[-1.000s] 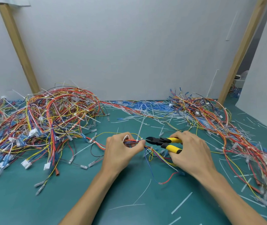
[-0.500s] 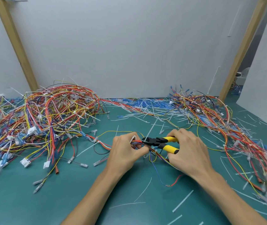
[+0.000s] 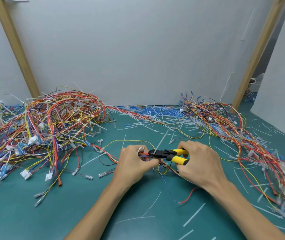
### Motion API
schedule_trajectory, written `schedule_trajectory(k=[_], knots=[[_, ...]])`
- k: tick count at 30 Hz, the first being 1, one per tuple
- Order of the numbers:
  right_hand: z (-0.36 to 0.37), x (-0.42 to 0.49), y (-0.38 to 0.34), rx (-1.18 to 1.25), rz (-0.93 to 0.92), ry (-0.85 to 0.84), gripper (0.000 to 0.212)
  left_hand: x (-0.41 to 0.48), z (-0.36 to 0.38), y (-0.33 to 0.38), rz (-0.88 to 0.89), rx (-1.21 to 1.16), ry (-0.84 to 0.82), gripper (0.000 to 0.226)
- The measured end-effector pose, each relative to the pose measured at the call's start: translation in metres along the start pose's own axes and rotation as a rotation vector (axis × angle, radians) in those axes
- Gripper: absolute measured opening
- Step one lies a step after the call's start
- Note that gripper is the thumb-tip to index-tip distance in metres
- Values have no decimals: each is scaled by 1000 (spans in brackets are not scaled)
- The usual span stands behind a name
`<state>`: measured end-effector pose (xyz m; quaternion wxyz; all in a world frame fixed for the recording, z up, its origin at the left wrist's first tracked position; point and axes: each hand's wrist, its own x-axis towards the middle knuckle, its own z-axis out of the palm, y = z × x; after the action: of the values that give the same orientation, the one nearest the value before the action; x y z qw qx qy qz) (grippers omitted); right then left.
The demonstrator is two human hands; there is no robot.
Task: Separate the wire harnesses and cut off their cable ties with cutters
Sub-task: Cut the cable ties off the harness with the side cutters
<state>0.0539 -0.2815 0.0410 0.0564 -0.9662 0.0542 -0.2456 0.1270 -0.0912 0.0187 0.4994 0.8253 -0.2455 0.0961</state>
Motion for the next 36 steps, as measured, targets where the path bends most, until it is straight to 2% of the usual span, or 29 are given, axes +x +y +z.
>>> schedule_trajectory(k=[13, 20, 25, 36], knots=[[2, 0, 4, -75, 19, -39, 24, 1, -1, -1, -56, -22, -36, 40], [2, 3, 8, -83, 29, -173, 24, -1, -1, 1, -134, 19, -102, 30], [2, 5, 8, -45, 10, -240, 20, -2, -2, 1, -199, 27, -129, 35], [-2, 10, 9, -17, 39, -331, 15, -1, -2, 0, -208, 35, -145, 40]])
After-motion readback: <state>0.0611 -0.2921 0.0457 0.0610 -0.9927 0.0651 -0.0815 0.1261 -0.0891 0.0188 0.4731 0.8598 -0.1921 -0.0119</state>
